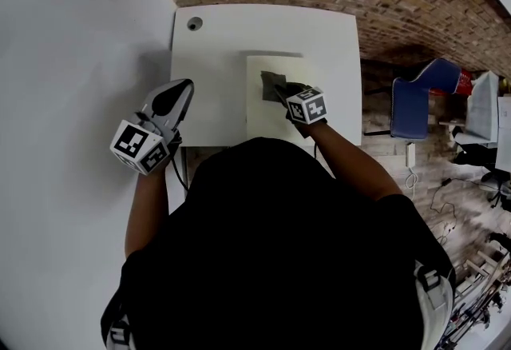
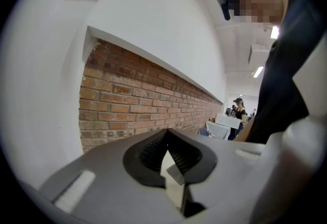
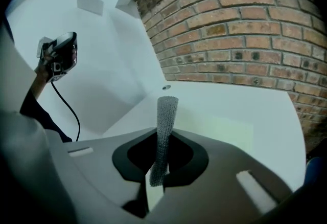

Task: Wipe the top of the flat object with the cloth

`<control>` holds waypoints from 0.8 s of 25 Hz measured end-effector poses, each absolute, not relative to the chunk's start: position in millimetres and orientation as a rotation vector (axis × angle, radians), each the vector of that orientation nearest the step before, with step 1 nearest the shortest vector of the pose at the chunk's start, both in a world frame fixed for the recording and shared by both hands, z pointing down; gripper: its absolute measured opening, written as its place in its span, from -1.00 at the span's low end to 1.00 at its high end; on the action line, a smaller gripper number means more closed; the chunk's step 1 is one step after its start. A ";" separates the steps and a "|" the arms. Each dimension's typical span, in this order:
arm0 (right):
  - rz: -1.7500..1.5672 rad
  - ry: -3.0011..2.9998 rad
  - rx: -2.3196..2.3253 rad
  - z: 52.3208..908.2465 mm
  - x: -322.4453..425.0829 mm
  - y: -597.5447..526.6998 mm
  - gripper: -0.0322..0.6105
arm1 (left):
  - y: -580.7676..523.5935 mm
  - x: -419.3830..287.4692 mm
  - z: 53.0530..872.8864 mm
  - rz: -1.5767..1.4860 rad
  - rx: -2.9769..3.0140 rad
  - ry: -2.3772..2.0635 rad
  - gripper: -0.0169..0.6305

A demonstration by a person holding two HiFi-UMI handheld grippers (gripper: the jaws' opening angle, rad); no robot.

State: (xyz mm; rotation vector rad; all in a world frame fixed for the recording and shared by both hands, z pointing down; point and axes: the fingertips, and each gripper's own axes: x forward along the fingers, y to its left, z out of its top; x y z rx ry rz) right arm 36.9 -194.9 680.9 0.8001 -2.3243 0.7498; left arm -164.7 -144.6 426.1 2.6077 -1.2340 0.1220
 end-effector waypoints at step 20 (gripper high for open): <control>0.870 -2.212 0.738 748.1 -23.6 -147.6 -0.87 | -116.9 -218.7 435.0 0.159 2.577 -1.243 -0.94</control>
